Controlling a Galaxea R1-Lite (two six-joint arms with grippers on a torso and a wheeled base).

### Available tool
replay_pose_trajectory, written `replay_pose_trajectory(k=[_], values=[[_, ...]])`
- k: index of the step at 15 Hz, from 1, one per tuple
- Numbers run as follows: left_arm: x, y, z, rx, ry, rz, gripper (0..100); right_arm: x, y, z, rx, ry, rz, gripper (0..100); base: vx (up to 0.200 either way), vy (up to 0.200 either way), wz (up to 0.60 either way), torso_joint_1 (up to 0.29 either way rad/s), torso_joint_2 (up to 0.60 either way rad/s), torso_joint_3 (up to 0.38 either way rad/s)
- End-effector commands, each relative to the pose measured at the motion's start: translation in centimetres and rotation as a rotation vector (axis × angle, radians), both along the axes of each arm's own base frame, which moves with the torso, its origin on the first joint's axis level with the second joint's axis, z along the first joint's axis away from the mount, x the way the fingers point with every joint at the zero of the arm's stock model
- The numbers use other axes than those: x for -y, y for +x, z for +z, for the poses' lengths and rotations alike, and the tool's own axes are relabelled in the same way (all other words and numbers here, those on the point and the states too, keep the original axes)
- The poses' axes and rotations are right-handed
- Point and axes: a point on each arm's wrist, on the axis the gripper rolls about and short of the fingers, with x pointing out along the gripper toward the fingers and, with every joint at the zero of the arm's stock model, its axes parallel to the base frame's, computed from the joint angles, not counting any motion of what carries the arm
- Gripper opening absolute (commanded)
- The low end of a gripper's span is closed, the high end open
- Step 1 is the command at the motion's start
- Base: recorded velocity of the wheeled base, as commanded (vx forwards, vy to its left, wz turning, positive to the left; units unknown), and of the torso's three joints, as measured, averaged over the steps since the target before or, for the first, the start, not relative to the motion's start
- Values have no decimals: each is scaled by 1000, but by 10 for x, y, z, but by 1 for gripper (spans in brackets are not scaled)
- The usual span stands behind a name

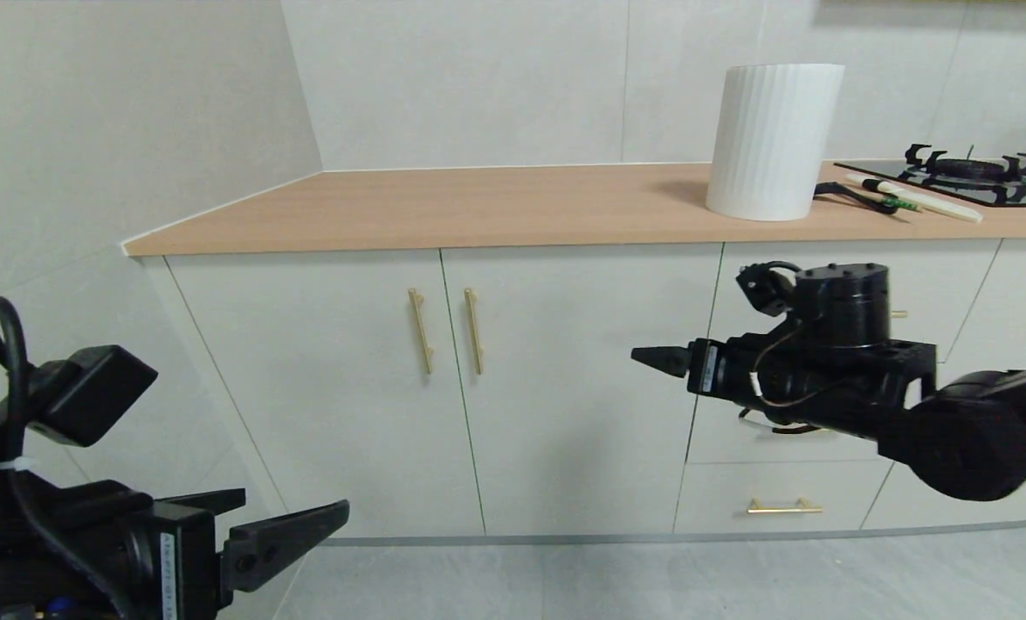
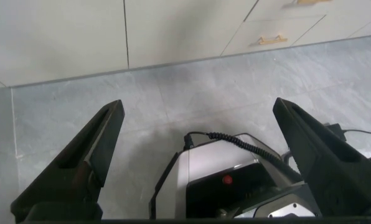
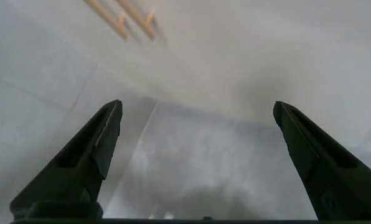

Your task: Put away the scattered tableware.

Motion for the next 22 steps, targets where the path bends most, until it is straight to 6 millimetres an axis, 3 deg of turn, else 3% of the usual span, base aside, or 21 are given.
replay_pose_trajectory(k=[1, 4, 5, 7, 9, 11, 12, 15, 17, 20, 22], values=[[-6, -9, 4, 37, -17, 1, 100, 34, -62, 42, 161, -37, -65, 100, 0, 0, 0, 0, 0, 0], [-25, -30, 0, 90, -37, 43, 100, 74, -123, 58, 304, -105, -198, 100, 0, 0, 0, 0, 0, 0], [-31, -37, -3, 108, -33, 49, 100, 84, -132, 59, 328, -116, -229, 100, 0, 0, 0, 0, 0, 0], [-54, -75, -14, 246, -26, 46, 100, 121, -170, 61, 428, -159, -366, 100, 0, 0, 0, 0, 0, 0], [-70, -105, -18, 392, -15, 81, 100, 143, -203, 58, 500, -205, -485, 100, 0, 0, 0, 0, 0, 0], [-79, -125, -24, 463, -13, 124, 100, 151, -237, 57, 524, -216, -525, 100, 0, 0, 0, 0, 0, 0], [-84, -139, -32, 486, -2, 159, 100, 155, -272, 52, 526, -219, -522, 100, 0, 0, 0, 0, 0, 0], [-89, -164, -49, 538, 38, 214, 100, 164, -338, 32, 517, -277, -511, 100, 0, 0, 0, 0, 0, 0], [-89, -169, -58, 556, 82, 259, 100, 167, -364, 20, 542, -271, -523, 100, 0, 0, 0, 0, 0, 0], [-88, -169, -57, 563, 120, 363, 100, 164, -368, 15, 528, -299, -637, 100, 0, 0, 0, 0, 0, 0], [-83, -168, -61, 545, 185, 459, 100, 160, -366, -9, 512, -378, -704, 100, 0, 0, 0, 0, 0, 0]])
